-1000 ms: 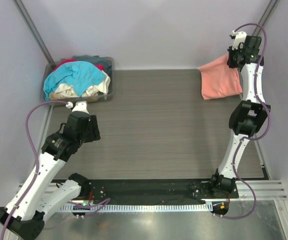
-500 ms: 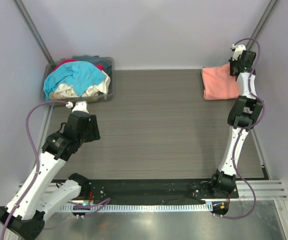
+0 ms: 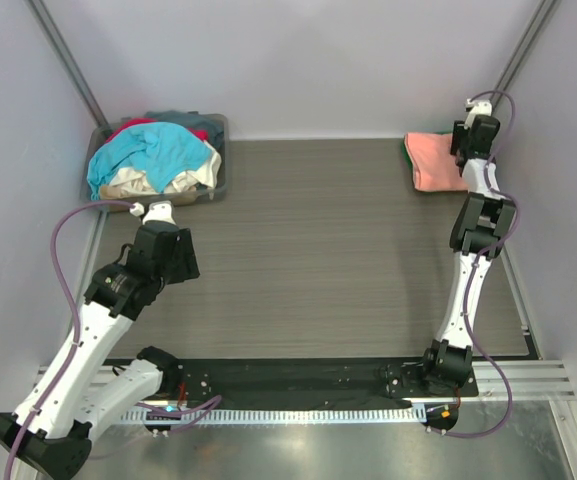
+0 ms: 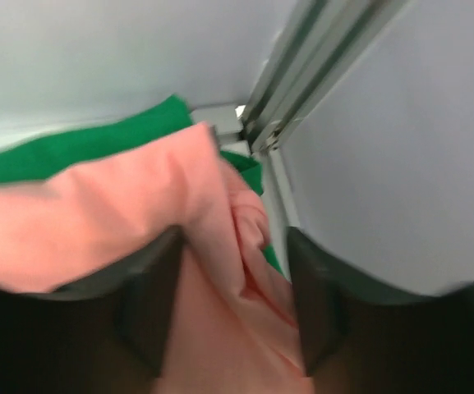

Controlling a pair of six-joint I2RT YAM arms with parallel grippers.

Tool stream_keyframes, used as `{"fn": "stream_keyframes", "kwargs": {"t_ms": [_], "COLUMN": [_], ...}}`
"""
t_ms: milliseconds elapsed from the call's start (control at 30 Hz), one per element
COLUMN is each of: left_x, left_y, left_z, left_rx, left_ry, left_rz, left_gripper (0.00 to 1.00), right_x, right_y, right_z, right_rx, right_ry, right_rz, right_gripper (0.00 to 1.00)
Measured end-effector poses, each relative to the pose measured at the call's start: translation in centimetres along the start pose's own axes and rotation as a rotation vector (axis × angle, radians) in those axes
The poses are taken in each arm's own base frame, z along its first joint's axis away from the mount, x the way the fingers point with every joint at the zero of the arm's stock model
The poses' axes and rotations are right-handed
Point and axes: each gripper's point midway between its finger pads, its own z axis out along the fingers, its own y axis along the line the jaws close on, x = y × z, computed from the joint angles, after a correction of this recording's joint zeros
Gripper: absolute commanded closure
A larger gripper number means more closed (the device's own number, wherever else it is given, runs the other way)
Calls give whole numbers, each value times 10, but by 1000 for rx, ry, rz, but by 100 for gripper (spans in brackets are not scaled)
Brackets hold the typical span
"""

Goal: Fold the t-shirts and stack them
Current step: Neatly place the folded tshirt to the corner, then reset both grippers

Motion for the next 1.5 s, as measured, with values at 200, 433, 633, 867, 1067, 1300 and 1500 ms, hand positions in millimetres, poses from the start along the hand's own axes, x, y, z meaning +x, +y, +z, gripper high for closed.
{"fn": "stream_keyframes", "kwargs": {"t_ms": [200,433,633,867,1067,1300,1500], "left_x": [0,-2,-7,-9,-10,-12,-14], "left_y": [1,1,3,5,7,9,14], "left_z": [0,-3,-12,-17,-21,-29,-30], "left_rx": [-2,5,22,35,43,59,42], "left_ry": [0,-14,-54,-77,-95,-134,-150], "left_rz": [-2,-9,-27,-41,-51,-66,-78], "left_gripper": [40,36,32,18,0,0,0], "right_x": [-15,-107,-234,-290,-217,-58,-12], "right_y": [-15,-53,-78,-28,153,272,268], "right_z": [-9,-64,-196,-366,-438,-501,-520], "right_rx": [83,191,160,-168,-552,-772,-776], "right_ry": [-28,-153,-392,-566,-300,127,226], "right_rz": [58,160,336,599,634,495,479], "right_gripper": [16,2,0,0,0,0,0]}}
